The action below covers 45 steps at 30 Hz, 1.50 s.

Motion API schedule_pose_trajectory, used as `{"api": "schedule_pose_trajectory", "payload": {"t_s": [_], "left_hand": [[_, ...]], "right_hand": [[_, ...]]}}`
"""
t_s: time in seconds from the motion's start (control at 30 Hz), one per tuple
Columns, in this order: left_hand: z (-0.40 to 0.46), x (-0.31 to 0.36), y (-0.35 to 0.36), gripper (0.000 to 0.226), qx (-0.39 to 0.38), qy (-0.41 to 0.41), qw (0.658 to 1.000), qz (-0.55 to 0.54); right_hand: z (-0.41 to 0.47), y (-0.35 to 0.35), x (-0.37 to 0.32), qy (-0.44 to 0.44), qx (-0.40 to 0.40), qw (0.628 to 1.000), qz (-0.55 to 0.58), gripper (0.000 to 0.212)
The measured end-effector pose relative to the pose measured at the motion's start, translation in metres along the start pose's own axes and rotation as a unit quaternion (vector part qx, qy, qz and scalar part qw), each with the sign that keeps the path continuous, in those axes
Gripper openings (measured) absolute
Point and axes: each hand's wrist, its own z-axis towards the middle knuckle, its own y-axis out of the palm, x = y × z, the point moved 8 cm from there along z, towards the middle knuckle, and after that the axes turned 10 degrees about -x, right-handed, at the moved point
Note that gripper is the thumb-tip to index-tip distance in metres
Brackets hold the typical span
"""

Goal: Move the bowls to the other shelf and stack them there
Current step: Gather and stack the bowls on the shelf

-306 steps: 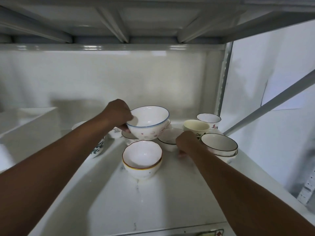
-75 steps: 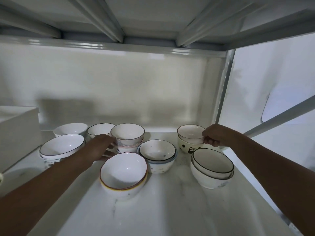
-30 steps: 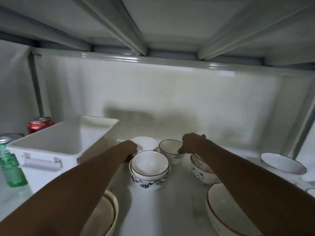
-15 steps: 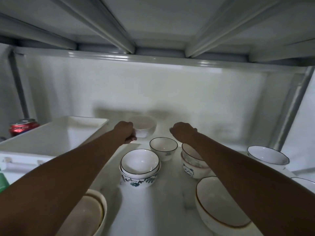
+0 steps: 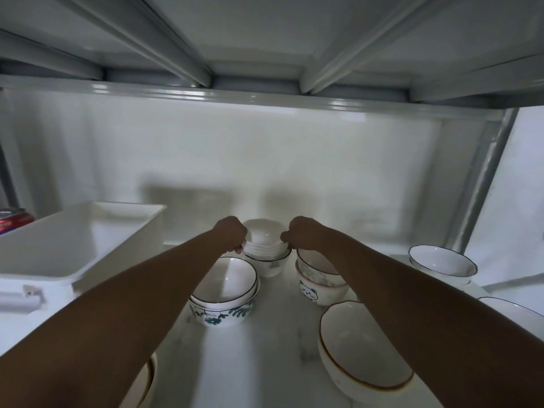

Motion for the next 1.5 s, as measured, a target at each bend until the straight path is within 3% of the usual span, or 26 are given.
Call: {"api": "schedule_pose_trajectory", "payload": {"t_s": [0.37,0.5,0.6,0.77,0.8,0.87,0.97,1.1,1.23,1.33,1.5], "left_hand": [[0.013,-0.001,0.008,0.026,-0.008,0.026,0.999,0.029],[0.013,-0.004,0.005,0.026,-0.003,0.021,1.000,0.008],[0.013,-0.006,0.007,0.022,-0.025,0.018,0.999,-0.029],[0.009,-0.009,0.007,0.034,-0.035,0.017,0.997,-0.061],[0.006,-0.009,0.004,0.033,-0.033,0.016,0.998,-0.055],[-0.003,-0.009,-0.002,0.026,-0.048,0.015,0.998,-0.047],[-0.023,-0.014,-0.009,0.021,-0.116,0.006,0.992,-0.047],[-0.054,-0.026,-0.019,0.007,-0.144,0.045,0.988,0.025],[-0.074,-0.045,-0.019,0.021,-0.149,0.048,0.986,0.058],[-0.081,-0.051,-0.017,0.029,-0.119,0.064,0.990,0.028],[-0.102,-0.046,-0.011,0.051,-0.063,0.099,0.991,0.069]], "right_hand": [[0.033,0.001,0.020,0.030,-0.001,0.998,-0.057,0.035],[0.017,0.000,0.009,0.027,0.006,0.998,-0.050,0.025],[0.018,-0.001,0.009,0.030,0.016,0.997,-0.068,0.034],[0.018,0.001,0.012,0.024,0.018,0.997,-0.071,0.028],[0.015,-0.002,0.012,0.025,0.024,0.997,-0.069,0.035],[0.008,-0.012,0.008,0.006,0.039,0.997,-0.063,0.046],[-0.007,-0.034,0.003,-0.028,0.018,0.999,-0.015,0.034],[-0.040,-0.054,0.012,-0.035,-0.021,0.999,0.016,0.037],[-0.069,-0.059,0.030,-0.031,-0.045,0.998,-0.016,0.031],[-0.087,-0.063,0.041,-0.051,-0.034,0.998,-0.006,0.031],[-0.103,-0.053,0.060,-0.051,-0.019,0.998,-0.037,0.040]]}}
